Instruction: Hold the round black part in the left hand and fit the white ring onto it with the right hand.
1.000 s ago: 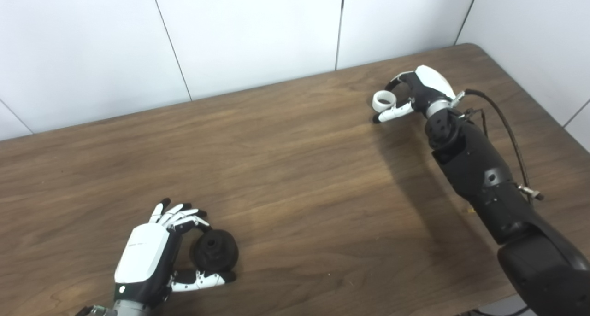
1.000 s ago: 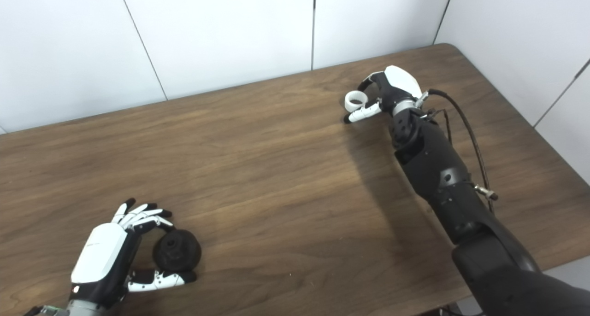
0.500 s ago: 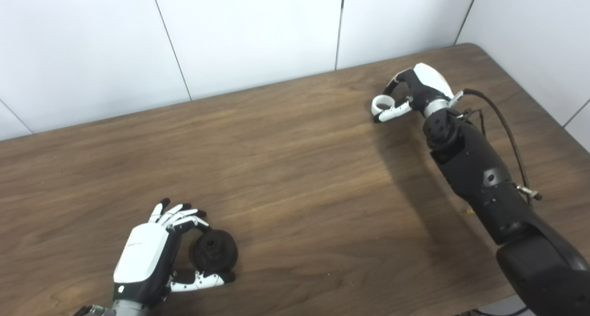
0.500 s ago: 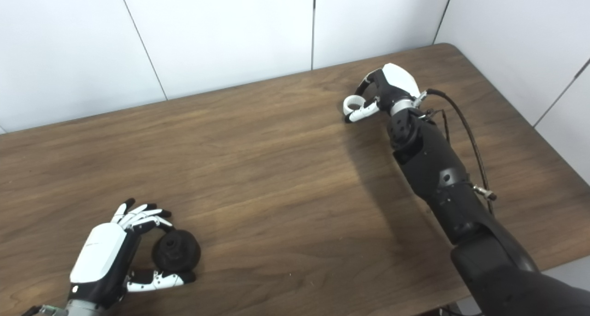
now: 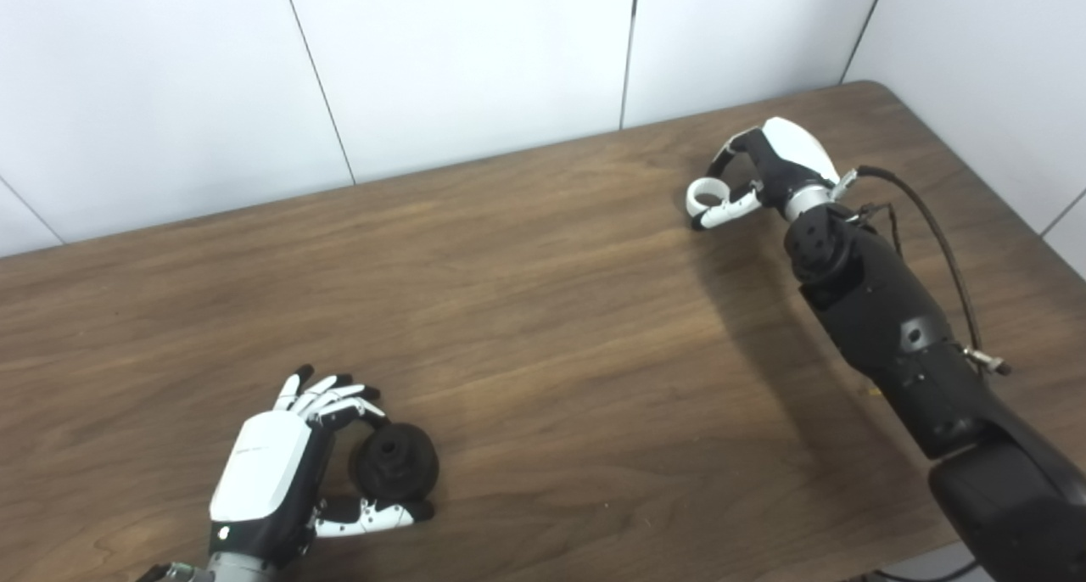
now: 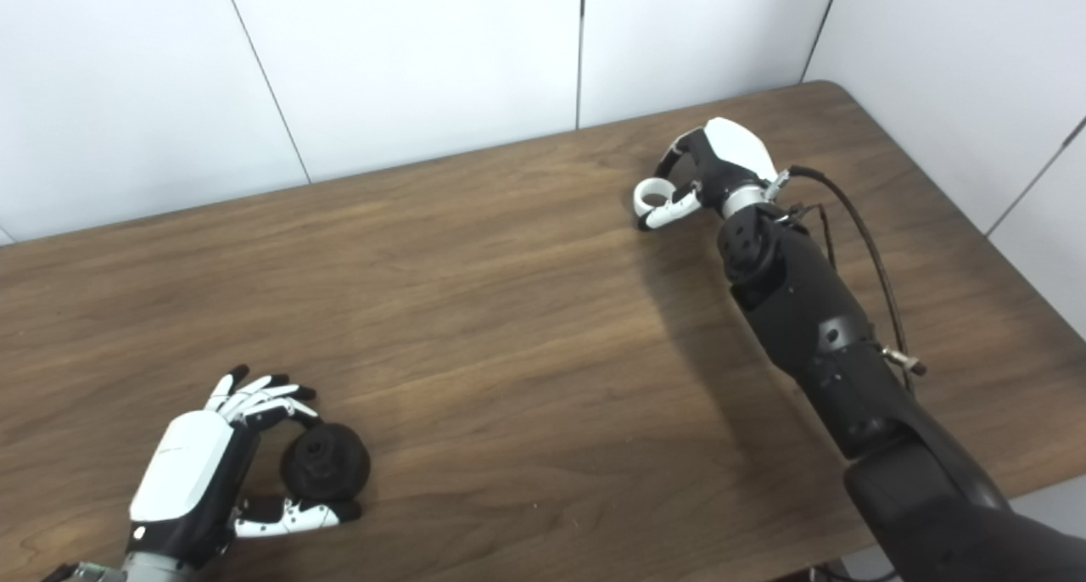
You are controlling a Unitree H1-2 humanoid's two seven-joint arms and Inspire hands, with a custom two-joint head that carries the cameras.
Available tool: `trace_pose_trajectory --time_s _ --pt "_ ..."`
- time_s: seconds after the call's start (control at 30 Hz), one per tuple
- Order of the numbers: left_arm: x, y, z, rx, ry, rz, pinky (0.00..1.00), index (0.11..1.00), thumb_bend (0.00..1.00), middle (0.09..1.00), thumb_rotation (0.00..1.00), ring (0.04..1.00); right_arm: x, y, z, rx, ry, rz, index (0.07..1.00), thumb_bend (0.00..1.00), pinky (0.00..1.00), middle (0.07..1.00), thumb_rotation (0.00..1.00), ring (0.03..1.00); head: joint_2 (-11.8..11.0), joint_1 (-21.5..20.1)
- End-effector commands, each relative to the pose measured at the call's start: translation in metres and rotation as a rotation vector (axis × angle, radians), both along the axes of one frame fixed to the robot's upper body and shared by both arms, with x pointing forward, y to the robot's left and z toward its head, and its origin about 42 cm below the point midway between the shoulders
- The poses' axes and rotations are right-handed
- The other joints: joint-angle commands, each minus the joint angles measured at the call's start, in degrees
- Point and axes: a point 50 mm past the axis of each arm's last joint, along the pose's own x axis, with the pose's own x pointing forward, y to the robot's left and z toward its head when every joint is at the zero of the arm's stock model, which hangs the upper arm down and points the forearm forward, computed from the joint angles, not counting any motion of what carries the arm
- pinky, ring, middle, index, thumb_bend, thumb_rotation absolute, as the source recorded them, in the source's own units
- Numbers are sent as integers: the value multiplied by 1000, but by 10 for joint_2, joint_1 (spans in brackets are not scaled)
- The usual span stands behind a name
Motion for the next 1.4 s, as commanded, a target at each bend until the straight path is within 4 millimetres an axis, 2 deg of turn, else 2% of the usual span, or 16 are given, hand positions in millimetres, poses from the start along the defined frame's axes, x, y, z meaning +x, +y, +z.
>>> trace_pose_trajectory --time_s 0.0,0.17,0.3,0.6,1.0,1.37 --pt "-3 4 -3 49 20 7 1000 483 524 765 51 870 1 13 39 -55 -95 88 485 522 932 832 136 931 2 10" --pt "-5 -4 -3 33 22 2 1000 483 524 766 51 870 -15 55 57 -90 -92 242 485 523 924 824 137 928 7 41" --pt "-6 -10 -2 35 30 3 1000 483 524 764 51 872 -29 83 69 -109 -79 341 485 525 880 816 140 912 11 69" --pt "-8 -31 -2 35 53 8 1000 483 524 772 52 887 -62 131 79 -76 -45 544 484 524 884 815 137 910 20 157" --pt "-11 -54 1 30 67 19 1000 483 523 781 49 894 -104 184 65 -3 -26 783 483 525 954 822 141 940 33 225" --pt "-12 -70 2 26 67 28 1000 483 524 782 50 900 -114 205 60 6 -13 867 484 524 966 829 143 946 45 257"
